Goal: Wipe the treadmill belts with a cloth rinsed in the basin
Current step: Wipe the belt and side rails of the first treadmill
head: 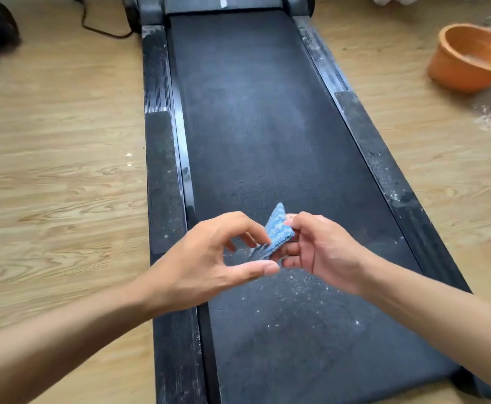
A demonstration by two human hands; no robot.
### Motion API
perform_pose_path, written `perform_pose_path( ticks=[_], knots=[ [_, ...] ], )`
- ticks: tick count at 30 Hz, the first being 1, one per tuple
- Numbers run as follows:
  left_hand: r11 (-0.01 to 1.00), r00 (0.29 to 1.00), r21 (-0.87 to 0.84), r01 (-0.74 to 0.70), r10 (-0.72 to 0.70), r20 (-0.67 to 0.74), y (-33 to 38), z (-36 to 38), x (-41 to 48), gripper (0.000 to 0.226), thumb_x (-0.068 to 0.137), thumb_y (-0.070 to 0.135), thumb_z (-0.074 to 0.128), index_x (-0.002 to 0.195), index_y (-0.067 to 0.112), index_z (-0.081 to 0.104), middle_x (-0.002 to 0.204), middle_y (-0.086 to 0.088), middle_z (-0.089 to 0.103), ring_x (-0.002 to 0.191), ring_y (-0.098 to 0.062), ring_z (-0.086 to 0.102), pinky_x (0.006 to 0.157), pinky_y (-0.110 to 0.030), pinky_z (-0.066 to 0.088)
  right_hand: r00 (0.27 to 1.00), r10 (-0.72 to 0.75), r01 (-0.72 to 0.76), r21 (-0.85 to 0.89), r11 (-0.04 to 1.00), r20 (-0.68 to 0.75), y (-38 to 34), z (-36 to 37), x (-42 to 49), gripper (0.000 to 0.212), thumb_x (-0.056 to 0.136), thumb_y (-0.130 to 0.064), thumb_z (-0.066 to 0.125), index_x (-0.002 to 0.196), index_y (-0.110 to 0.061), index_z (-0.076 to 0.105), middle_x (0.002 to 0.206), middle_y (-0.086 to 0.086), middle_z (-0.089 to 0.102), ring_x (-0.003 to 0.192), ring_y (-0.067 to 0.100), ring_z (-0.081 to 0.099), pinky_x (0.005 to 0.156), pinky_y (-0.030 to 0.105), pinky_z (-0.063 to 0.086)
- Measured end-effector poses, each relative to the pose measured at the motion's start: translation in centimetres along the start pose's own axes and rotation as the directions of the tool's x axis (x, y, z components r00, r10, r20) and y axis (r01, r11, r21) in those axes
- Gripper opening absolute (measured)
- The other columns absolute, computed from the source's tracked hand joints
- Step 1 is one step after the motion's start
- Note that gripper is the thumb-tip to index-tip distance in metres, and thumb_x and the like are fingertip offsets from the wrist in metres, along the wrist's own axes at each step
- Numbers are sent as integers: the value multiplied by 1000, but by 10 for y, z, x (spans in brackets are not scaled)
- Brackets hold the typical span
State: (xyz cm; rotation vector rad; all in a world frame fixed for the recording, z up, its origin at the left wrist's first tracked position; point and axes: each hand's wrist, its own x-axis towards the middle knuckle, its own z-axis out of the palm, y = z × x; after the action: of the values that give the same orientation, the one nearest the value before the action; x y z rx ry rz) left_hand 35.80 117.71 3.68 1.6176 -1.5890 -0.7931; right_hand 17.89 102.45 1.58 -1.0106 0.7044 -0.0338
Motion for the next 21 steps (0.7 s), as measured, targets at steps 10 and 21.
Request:
perform_pose_path(
  ticks=[10, 21],
  knots=[
    [909, 985, -399, 121, -160, -65, -6, -2, -4, 21, 87, 24, 85, 96, 13, 70, 84, -9, 76, 77, -34, 72, 70, -39, 59, 993, -44, 43, 9, 999, 107, -7, 35, -10, 34, 93, -30, 71, 116, -7, 62, 103, 15, 69, 81, 19, 66, 69, 26, 50],
    [798, 944, -506, 326, -303, 130, -22, -14, -11, 21, 87, 25, 79, 104, 14, 83, 100, -13, 80, 87, -17, 66, 85, -29, 52, 999, -37, 38, -68, 997, 22, 6, 31, -11, 40, 83, -25, 80, 114, -2, 68, 97, 10, 68, 77, 15, 68, 69, 22, 52]
  ],
)
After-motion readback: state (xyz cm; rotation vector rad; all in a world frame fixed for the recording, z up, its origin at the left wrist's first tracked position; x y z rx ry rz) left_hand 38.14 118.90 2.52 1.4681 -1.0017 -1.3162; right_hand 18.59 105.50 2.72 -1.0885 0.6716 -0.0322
